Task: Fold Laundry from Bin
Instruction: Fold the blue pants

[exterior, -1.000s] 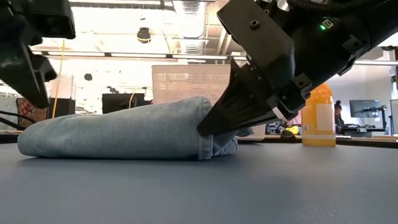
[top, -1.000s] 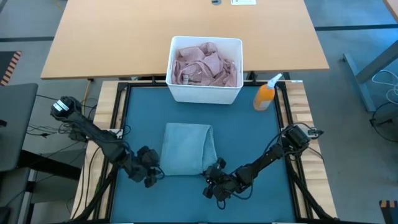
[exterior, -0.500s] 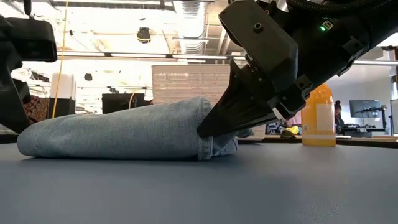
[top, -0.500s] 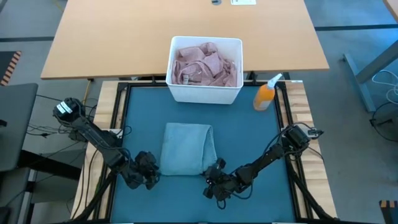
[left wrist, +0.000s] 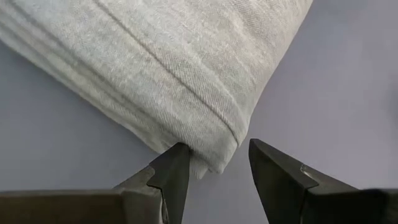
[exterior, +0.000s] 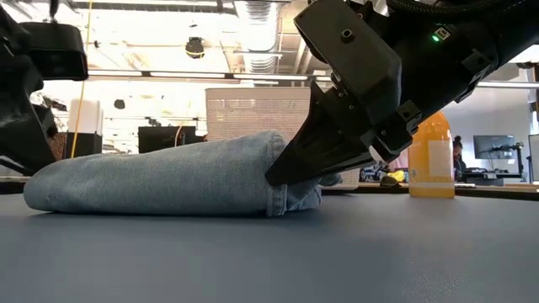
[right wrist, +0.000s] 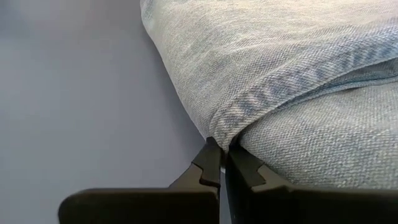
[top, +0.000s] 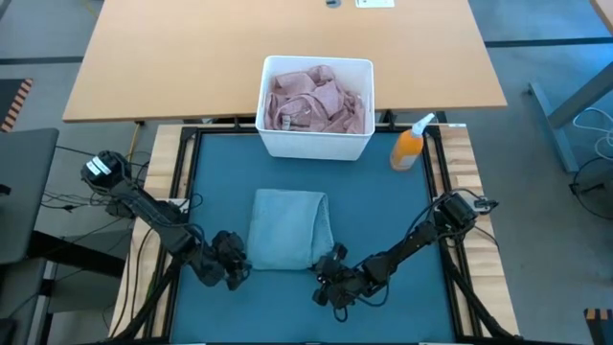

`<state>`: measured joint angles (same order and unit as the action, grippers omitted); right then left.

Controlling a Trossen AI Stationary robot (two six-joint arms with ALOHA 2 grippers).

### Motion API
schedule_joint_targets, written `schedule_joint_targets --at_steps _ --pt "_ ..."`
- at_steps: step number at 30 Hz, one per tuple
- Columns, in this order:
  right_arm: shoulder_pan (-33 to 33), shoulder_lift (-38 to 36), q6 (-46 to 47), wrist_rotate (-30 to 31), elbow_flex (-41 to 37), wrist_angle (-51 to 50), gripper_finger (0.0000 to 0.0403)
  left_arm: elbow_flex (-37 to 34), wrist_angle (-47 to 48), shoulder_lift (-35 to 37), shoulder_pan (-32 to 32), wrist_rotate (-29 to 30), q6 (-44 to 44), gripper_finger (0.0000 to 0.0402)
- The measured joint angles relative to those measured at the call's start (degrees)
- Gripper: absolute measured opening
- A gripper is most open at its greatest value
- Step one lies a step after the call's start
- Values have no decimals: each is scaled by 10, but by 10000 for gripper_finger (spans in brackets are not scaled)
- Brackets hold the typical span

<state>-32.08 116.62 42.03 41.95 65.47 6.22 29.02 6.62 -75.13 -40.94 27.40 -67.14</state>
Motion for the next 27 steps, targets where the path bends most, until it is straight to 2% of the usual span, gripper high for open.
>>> schedule_joint_targets --at_steps 6,17,27 --pt "0 0 5 0 0 1 24 0 -10 0 11 -18 16 140" --pt "0 0 11 0 0 -2 24 0 -50 -55 21 -33 36 11" --pt "-5 -4 16 -21 1 -52 22 1 26 0 23 -30 39 1"
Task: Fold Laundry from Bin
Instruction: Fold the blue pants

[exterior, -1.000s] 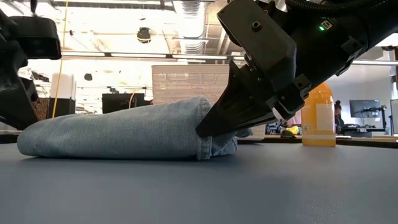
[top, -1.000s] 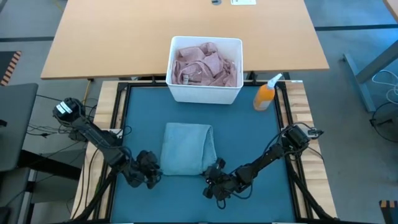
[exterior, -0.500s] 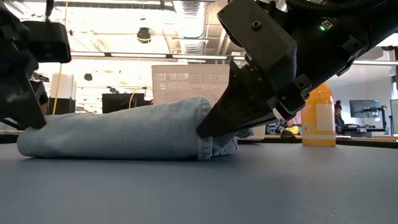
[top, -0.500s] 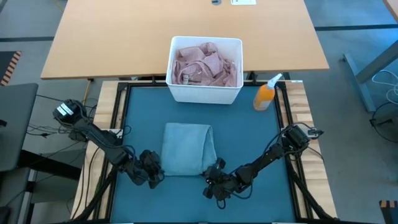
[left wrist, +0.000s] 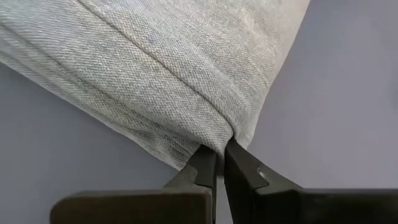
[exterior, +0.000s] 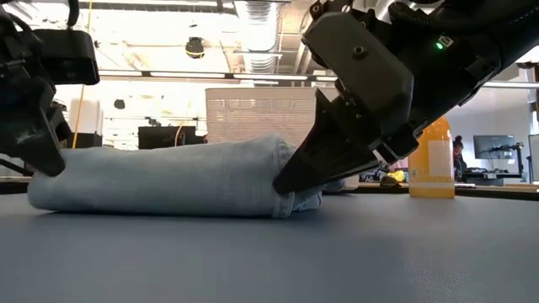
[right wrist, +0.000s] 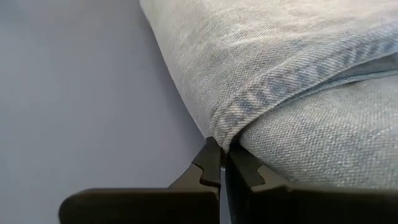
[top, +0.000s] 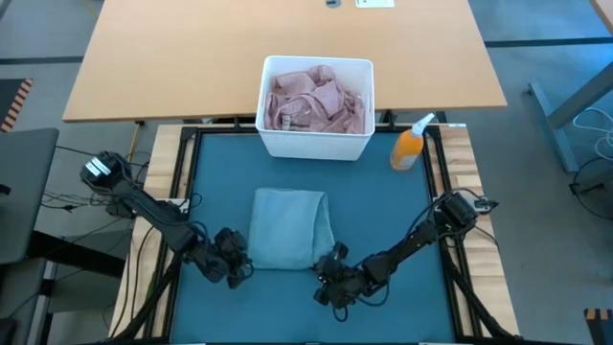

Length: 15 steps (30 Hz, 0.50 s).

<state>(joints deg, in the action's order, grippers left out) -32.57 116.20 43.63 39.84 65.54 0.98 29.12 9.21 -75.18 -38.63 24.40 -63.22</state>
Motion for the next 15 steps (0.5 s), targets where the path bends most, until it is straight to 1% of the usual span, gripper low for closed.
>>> schedule_joint_targets --at_steps 5,10,15 --pt "4 -1 -13 -36 1 -15 23 0 23 16 0 8 0 1" --pt "5 -2 -58 -55 1 -17 24 0 33 17 0 15 0 0" --pt "4 -26 -84 -65 0 -45 24 0 39 17 0 17 -3 0"
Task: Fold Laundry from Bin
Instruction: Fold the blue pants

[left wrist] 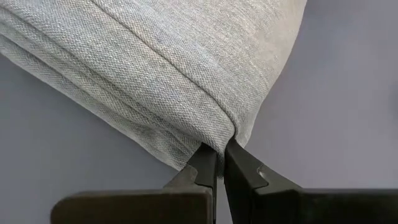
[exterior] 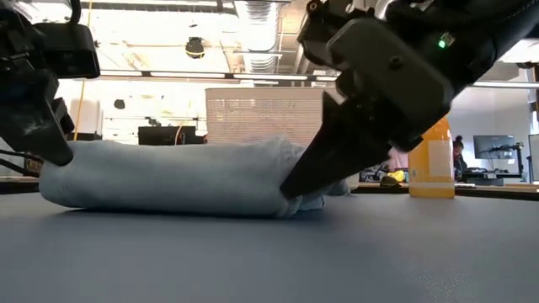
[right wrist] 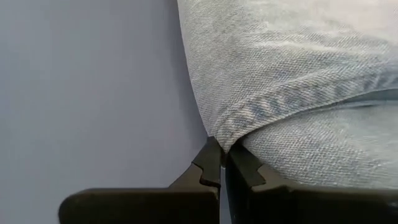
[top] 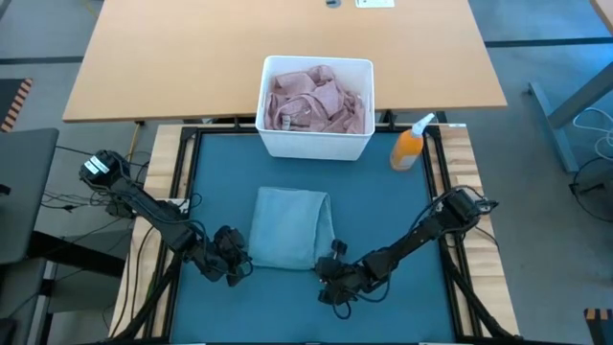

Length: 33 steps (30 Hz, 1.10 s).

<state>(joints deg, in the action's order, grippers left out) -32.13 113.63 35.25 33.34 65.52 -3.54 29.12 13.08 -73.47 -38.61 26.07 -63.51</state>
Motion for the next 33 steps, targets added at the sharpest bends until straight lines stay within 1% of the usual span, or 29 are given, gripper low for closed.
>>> schedule_joint_targets --at_steps 5,9,15,19,21,23,26,28,32,33 --pt "-1 -33 -2 5 0 -41 24 0 0 0 0 5 -1 0" --pt "-2 -36 6 6 0 -44 24 0 0 0 0 6 -2 0" --pt "-11 -37 52 -2 0 -84 25 0 0 0 0 6 -3 0" --pt "-16 -37 57 -6 0 -77 26 0 -4 0 0 6 -3 0" --pt "-16 -37 57 -15 0 -75 33 0 -11 0 0 4 -1 0" --pt "-16 -37 57 -25 0 -75 46 0 -20 0 0 2 1 0" --pt "-16 -37 54 -52 -1 -79 76 0 -29 0 0 1 10 0" --pt "-18 -37 55 -75 -2 -78 103 -3 -24 0 0 -2 13 0" --pt "-17 -61 59 -150 -2 -72 161 -2 -28 0 0 0 14 0" --pt "-16 -69 52 -154 -2 -64 172 -2 -29 0 0 1 14 0"
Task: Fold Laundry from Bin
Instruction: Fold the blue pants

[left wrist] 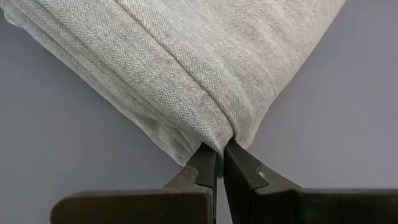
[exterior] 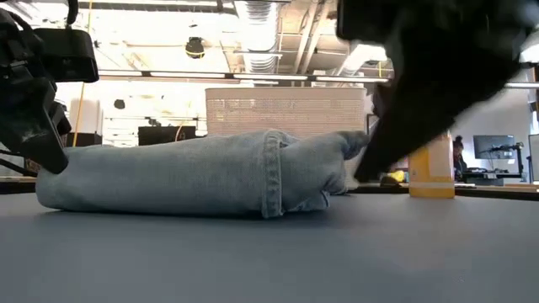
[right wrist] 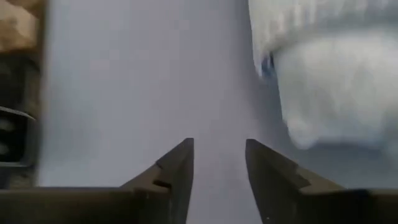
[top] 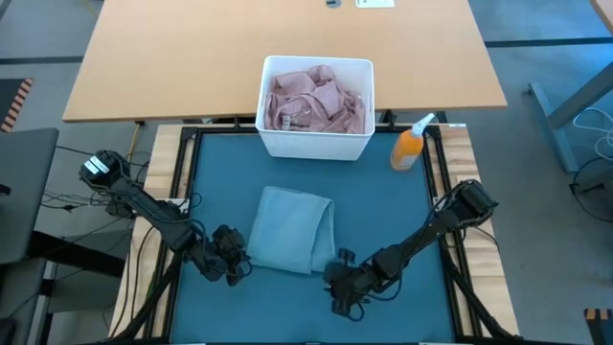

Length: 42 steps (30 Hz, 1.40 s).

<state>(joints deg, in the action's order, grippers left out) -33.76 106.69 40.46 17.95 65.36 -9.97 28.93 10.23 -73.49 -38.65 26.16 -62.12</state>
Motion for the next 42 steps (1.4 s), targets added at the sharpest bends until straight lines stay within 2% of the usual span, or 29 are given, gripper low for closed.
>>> schedule_joint_targets --at_steps 2,4,7,9,11,12,16,19,21,22,24,26,28,31,36,39,42 --pt "-4 -14 -36 27 0 33 183 0 -1 0 0 0 4 0" --pt "-9 -26 -96 83 0 85 179 0 -2 0 0 -2 8 0" --pt "7 -20 -169 157 2 167 139 0 -5 0 0 -10 18 6" --pt "34 7 -195 145 1 224 90 0 -6 0 0 -14 29 19" --pt "61 47 -212 106 0 285 33 0 -7 0 0 -15 42 38" --pt "73 68 -217 90 -1 315 19 1 -7 0 0 -17 47 48" --pt "97 122 -208 66 0 375 20 2 15 14 8 -52 64 90" --pt "99 148 -192 65 0 379 14 16 84 50 24 -93 63 112" --pt "96 159 -181 64 1 383 12 28 126 82 31 -85 60 119" --pt "93 163 -178 65 1 385 12 31 131 99 31 -62 68 120" --pt "93 171 -170 68 2 388 12 31 102 128 30 10 114 120" --pt "94 172 -167 70 2 379 13 19 18 143 29 101 193 118" --pt "96 165 -170 68 1 373 13 -5 -79 133 44 160 284 114" --pt "99 129 -196 62 -1 341 13 -31 -176 93 109 161 358 106" --pt "99 44 -240 106 0 271 13 -40 -232 44 203 134 397 89" --pt "104 21 -257 163 0 256 13 -39 -276 -5 247 116 410 79" --pt "113 27 -236 259 0 253 13 -40 -313 -69 283 107 417 68"
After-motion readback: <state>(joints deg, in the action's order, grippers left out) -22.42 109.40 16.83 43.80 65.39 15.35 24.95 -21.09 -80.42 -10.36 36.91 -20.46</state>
